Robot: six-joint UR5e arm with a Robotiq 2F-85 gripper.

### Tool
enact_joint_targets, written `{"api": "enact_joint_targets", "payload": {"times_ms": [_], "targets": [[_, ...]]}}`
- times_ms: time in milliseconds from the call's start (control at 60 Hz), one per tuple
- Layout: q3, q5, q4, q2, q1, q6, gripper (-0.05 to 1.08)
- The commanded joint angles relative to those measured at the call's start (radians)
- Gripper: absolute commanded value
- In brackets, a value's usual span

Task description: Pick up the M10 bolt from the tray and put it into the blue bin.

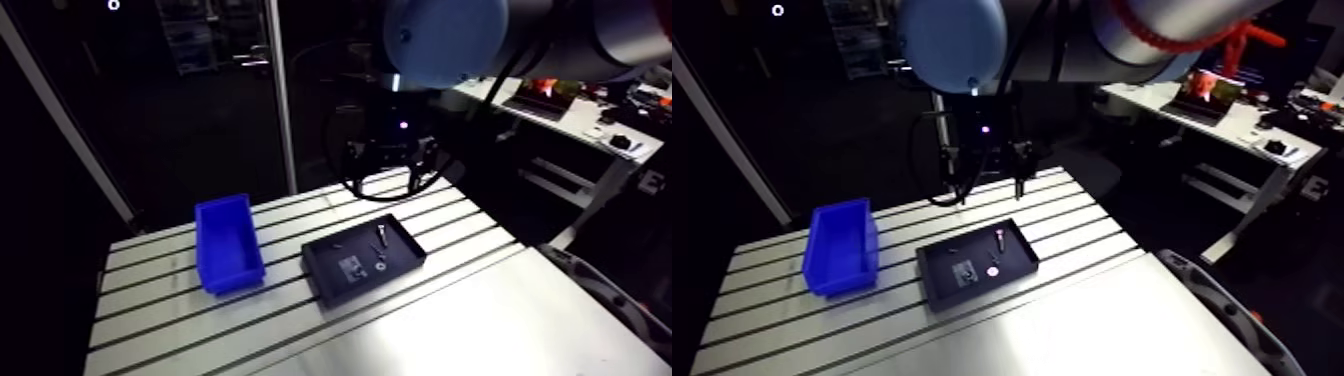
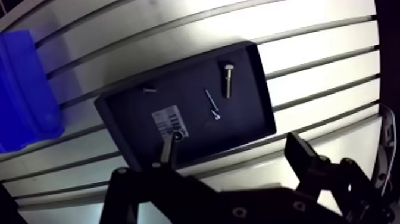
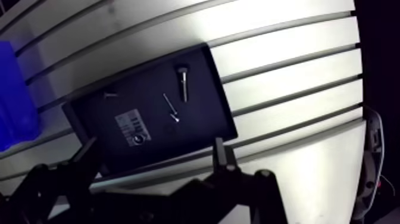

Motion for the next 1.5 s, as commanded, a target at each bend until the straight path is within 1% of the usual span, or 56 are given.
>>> {"api": "enact_joint_targets", "payload": {"times_ms": [17,250,333,417,500,517,533,550,567,583,683,700,717,733,850,883,917,1050,1150,1267,1383,1500], "targets": [[0.010,0.000,-0.032,0.023,-0.011,-0.001,0.01],[0.010,0.000,-0.044,0.045,-0.015,-0.014,0.01],[0.013,-0.003,-0.052,0.052,-0.017,-0.036,0.02],[0.015,-0.003,-0.055,0.063,-0.019,-0.038,0.08],[0.015,-0.003,-0.055,0.067,-0.017,-0.038,0.12],[0.015,-0.003,-0.055,0.068,-0.017,-0.038,0.15],[0.015,-0.003,-0.055,0.068,-0.017,-0.038,0.15],[0.015,-0.003,-0.055,0.068,-0.017,-0.038,0.18],[0.015,-0.003,-0.055,0.068,-0.017,-0.038,0.18],[0.016,-0.003,-0.055,0.069,-0.017,-0.037,0.22],[0.016,-0.003,-0.056,0.080,-0.017,-0.036,0.24],[0.016,-0.003,-0.056,0.083,-0.017,-0.035,0.27],[0.016,-0.003,-0.056,0.083,-0.017,-0.035,0.27],[0.016,-0.003,-0.056,0.086,-0.017,-0.035,0.31],[0.016,-0.003,-0.056,0.095,-0.017,-0.033,0.36],[0.016,-0.003,-0.063,0.104,-0.017,-0.035,0.43],[0.016,-0.003,-0.072,0.107,-0.017,-0.035,0.44],[0.015,-0.003,-0.102,0.130,-0.017,-0.039,0.45],[0.015,-0.003,-0.104,0.144,-0.018,-0.039,0.48],[0.011,-0.003,-0.104,0.159,-0.017,-0.037,0.49],[0.007,-0.003,-0.104,0.166,-0.017,-0.033,0.50],[0.010,-0.002,-0.105,0.172,-0.017,-0.030,0.53]]}}
